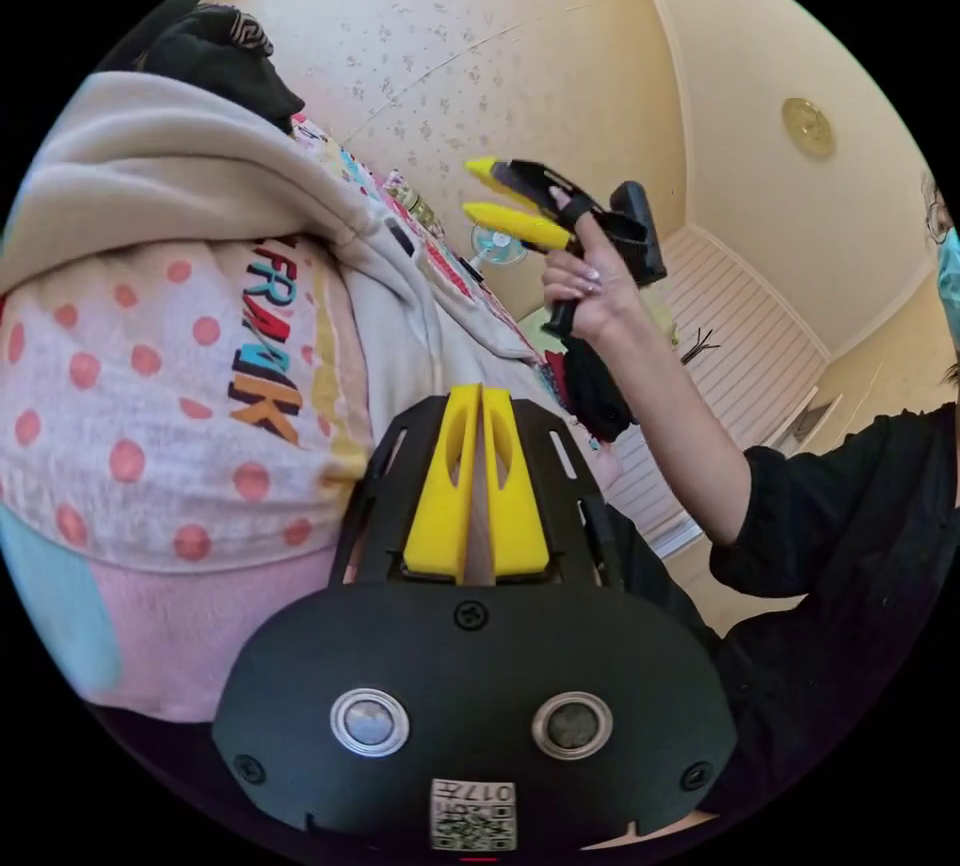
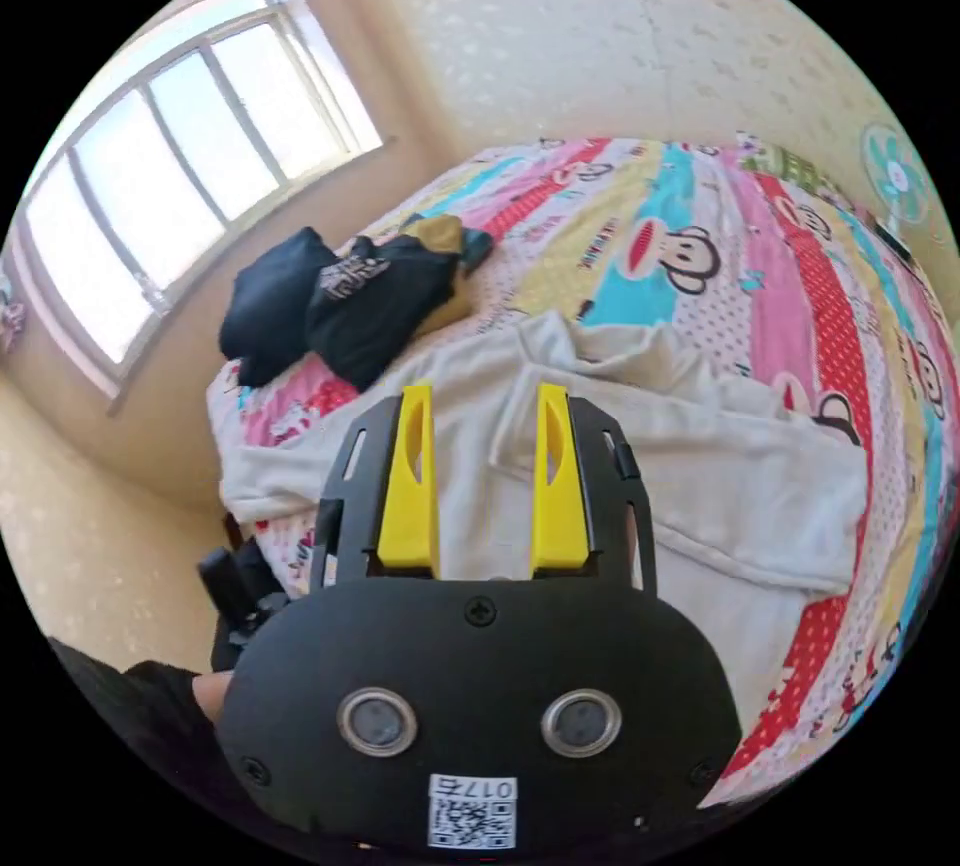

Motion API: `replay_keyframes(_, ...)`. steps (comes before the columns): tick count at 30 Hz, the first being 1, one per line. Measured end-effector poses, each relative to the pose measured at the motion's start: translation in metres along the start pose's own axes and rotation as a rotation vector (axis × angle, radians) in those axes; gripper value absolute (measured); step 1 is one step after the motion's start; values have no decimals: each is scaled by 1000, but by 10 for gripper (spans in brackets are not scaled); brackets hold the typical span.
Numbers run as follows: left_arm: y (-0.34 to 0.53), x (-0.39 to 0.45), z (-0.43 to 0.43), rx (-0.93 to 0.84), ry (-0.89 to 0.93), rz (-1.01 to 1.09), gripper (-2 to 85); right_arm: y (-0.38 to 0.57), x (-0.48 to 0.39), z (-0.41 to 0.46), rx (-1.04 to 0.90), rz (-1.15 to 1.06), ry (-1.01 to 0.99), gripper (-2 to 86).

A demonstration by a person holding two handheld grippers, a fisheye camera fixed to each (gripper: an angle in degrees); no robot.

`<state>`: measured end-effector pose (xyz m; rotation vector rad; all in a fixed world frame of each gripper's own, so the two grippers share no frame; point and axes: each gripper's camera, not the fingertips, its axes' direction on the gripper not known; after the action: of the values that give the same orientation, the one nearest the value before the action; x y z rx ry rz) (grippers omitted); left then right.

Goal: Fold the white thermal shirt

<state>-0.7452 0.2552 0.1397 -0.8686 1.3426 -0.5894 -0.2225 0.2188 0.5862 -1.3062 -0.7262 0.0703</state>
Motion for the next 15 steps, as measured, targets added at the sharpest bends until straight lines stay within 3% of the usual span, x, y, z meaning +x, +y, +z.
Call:
replay_keyframes(1, 0, 0, 0, -2, -1, 2, -9, 5, 17, 32, -130, -72, 3, 117)
replay_keyframes(4, -1, -2, 0, 0, 23, -7, -9, 22, 66, -16, -51, 23, -96, 56)
replay_keyframes(6, -1, -3, 1, 7, 43, -21, -8, 40, 105, -80, 154, 140, -61, 49)
replay_keyframes(9, -3, 2, 5, 2, 15, -23, -4, 94, 186, -189, 480, 384, 283, 52)
replay_keyframes(11, -7, 11, 7, -20, -38, -8, 4, 146, 238, -231, 580, 628, 367, 66)
replay_keyframes(12, -10, 22, 6, -35, -89, -2, 24, 183, 267, -248, 615, 740, 291, 84)
replay_keyframes(15, -5, 59, -13, 67, -325, 19, 70, 243, 296, -238, 541, 706, -86, 134)
